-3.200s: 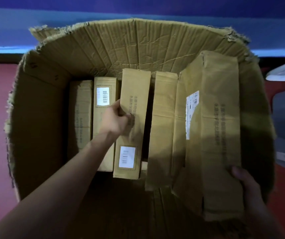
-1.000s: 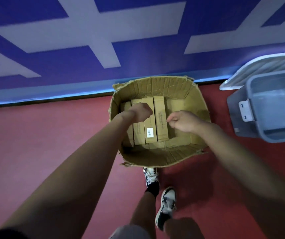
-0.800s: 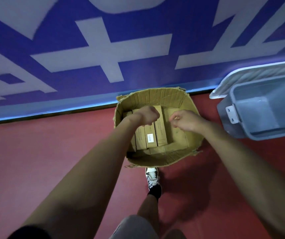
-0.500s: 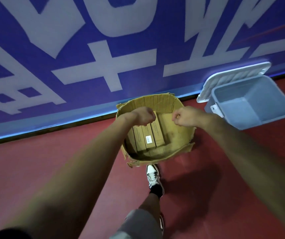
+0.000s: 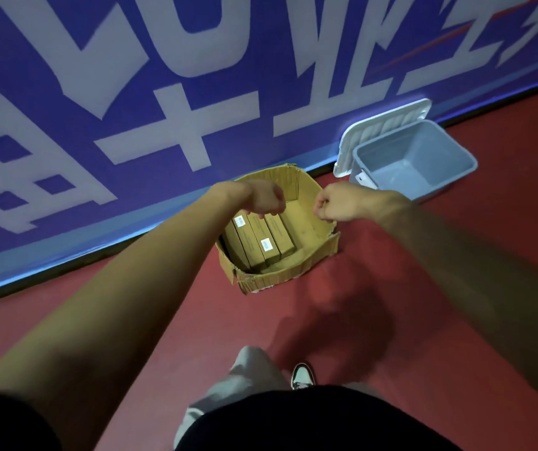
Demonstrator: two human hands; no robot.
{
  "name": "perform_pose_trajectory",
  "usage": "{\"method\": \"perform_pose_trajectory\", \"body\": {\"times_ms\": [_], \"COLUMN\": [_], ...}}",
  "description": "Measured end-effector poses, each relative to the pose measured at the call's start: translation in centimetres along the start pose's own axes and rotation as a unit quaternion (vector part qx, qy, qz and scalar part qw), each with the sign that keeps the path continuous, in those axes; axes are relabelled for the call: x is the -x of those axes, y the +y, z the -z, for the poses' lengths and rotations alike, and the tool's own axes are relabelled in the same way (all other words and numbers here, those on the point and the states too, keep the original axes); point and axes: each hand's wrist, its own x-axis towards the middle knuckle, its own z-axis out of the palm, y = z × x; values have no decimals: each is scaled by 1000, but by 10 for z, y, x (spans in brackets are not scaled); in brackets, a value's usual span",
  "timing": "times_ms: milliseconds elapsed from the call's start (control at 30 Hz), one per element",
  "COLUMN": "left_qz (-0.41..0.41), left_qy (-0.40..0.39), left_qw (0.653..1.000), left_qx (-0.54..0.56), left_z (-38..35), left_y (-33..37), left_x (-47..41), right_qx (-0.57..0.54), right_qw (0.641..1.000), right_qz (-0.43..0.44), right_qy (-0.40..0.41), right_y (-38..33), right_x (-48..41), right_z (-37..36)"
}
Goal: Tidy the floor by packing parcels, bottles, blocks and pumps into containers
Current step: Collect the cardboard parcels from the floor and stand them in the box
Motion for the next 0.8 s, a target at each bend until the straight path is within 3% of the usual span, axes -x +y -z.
{"method": "perform_pose_trajectory", "body": {"times_ms": [300, 467, 633, 800], "left_qz": [-88, -130, -188, -289], "left_qy": [-32, -77, -119, -155], "left_qw": [994, 985, 968, 927], "left_qx": [-52, -84, -118, -181], "left_z": [-25, -62, -117, -182], "left_y": [-9, -13, -7, 21], "left_x": [56, 95, 123, 147], "right_qx": [-67, -96, -162, -202], "right_qw": [989, 981, 955, 901], "right_qz": [-108, -156, -231, -360], "right_qy": [72, 66, 95, 132], "right_y": [-30, -60, -89, -91], "right_x": [79, 142, 214, 291], "right_z": [-63, -122, -187, -244]}}
